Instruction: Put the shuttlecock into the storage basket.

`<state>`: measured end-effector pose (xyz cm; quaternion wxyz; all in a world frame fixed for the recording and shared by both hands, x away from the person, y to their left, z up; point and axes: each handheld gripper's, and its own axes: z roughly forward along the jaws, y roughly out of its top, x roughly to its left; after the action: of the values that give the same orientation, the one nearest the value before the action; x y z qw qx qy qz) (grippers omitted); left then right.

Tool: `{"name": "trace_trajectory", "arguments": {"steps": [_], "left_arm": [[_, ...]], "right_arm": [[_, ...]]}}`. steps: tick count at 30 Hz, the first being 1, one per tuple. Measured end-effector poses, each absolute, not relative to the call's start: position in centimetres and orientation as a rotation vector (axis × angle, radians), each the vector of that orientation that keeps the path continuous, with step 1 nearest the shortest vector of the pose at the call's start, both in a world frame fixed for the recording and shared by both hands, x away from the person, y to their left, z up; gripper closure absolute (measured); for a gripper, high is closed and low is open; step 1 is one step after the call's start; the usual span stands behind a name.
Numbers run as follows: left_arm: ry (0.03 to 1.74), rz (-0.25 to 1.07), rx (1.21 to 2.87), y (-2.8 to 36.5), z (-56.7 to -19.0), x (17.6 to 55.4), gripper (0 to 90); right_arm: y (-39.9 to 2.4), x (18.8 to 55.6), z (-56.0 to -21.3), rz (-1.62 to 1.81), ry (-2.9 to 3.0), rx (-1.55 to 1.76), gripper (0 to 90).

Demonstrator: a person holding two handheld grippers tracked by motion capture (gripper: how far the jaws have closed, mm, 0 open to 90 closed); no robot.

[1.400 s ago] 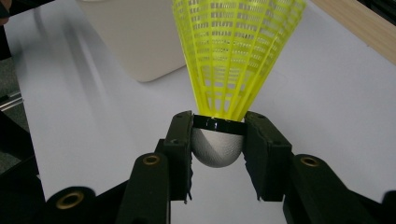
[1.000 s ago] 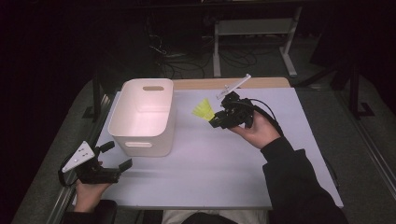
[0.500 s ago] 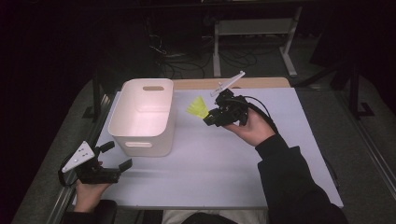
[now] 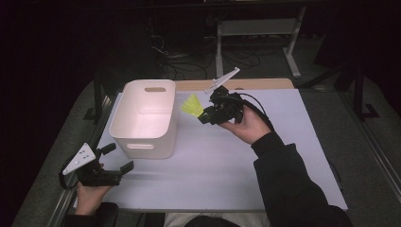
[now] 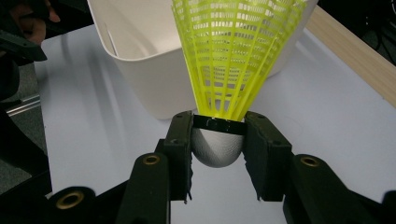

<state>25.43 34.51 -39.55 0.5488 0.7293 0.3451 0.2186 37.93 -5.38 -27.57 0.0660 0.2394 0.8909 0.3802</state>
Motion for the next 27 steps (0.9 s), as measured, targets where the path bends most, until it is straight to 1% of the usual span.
{"name": "trace_trajectory", "arguments": {"steps": [27], "left_arm": [[0.814, 0.516, 1.727, 34.5, -39.5, 25.4, 0.0]], "right_arm": [[-2.5, 38.6, -26.3, 1.177, 2.700, 0.655, 62.4]]}}
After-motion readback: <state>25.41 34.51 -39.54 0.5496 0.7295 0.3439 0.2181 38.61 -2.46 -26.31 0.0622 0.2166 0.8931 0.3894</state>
